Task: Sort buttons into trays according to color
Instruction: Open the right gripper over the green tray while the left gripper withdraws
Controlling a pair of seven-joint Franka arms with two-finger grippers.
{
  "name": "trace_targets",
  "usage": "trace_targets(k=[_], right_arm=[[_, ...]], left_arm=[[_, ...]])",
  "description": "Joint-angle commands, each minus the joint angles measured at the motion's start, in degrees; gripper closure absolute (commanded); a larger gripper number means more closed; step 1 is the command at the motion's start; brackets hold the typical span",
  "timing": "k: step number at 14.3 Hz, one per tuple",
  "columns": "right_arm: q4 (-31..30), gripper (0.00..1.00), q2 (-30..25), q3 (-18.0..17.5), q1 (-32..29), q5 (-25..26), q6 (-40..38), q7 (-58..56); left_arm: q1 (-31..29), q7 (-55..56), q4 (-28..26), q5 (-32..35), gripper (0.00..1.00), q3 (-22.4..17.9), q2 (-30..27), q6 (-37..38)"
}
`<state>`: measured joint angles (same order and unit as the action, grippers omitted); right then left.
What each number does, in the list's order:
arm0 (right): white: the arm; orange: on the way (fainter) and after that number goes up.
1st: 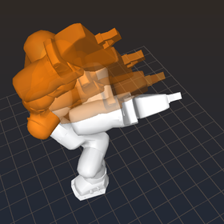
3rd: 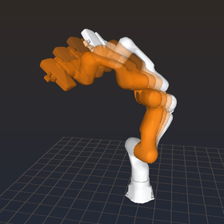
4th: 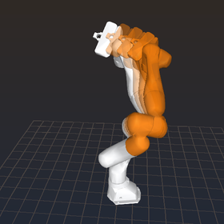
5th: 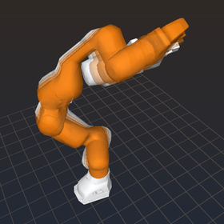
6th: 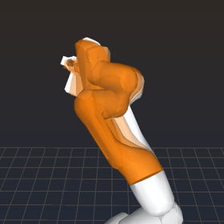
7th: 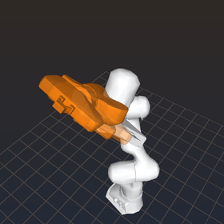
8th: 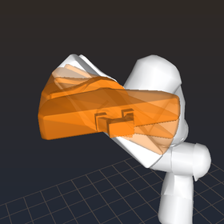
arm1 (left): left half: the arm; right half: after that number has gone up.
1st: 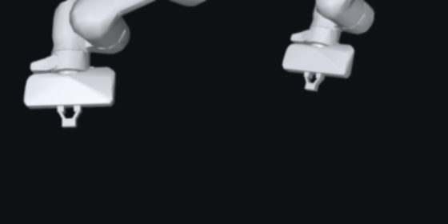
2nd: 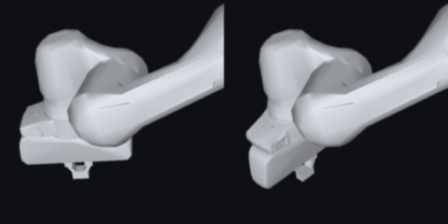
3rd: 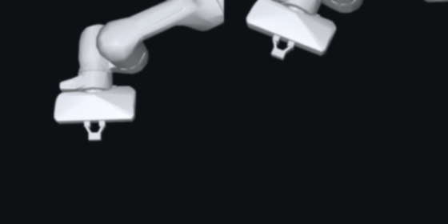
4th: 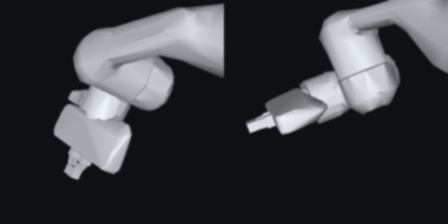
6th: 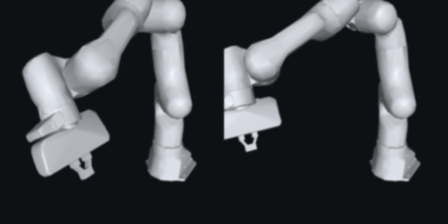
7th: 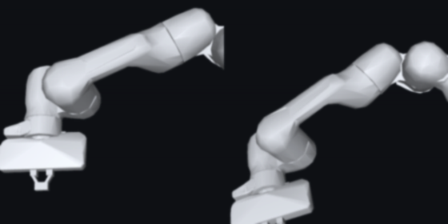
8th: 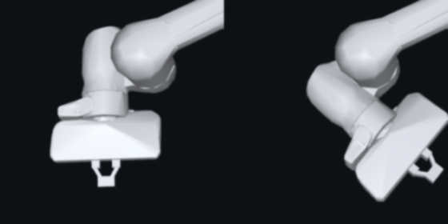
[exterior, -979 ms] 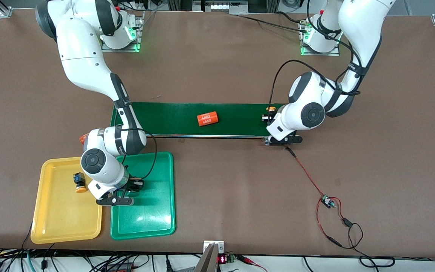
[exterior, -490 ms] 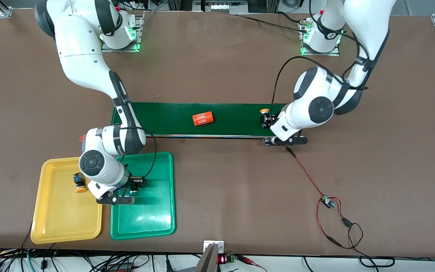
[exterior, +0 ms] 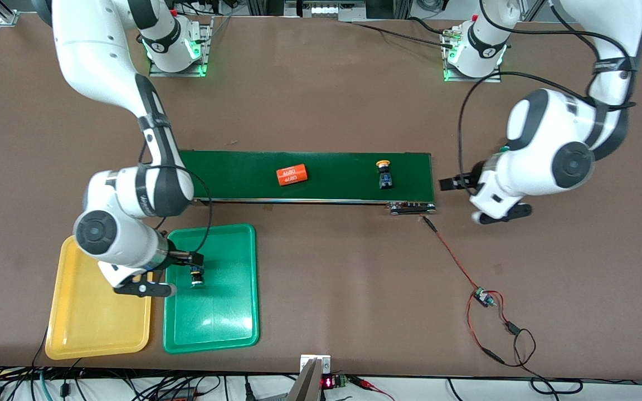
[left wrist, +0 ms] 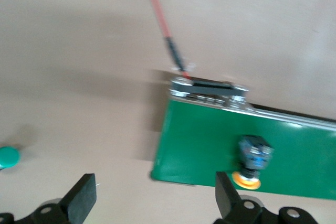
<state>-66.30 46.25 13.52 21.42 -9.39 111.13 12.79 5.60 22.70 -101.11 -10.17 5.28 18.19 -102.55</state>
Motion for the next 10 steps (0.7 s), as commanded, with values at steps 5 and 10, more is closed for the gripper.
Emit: trace_targets(k=[5, 10], right_arm=[[-0.8, 0.00, -9.9, 5.0, -0.4, 0.2, -11.5, 0.0], [-0.8, 0.00, -13.2, 7.5, 0.1, 0.7, -12.2, 0.1]], left_arm=[[-1.7, -17.9, -5.3, 11.9, 0.00, -3.7, 0.6, 11.1], [-2.2, -25.9, -15.1, 15.5, 0.00, -3.4, -0.3, 11.5]])
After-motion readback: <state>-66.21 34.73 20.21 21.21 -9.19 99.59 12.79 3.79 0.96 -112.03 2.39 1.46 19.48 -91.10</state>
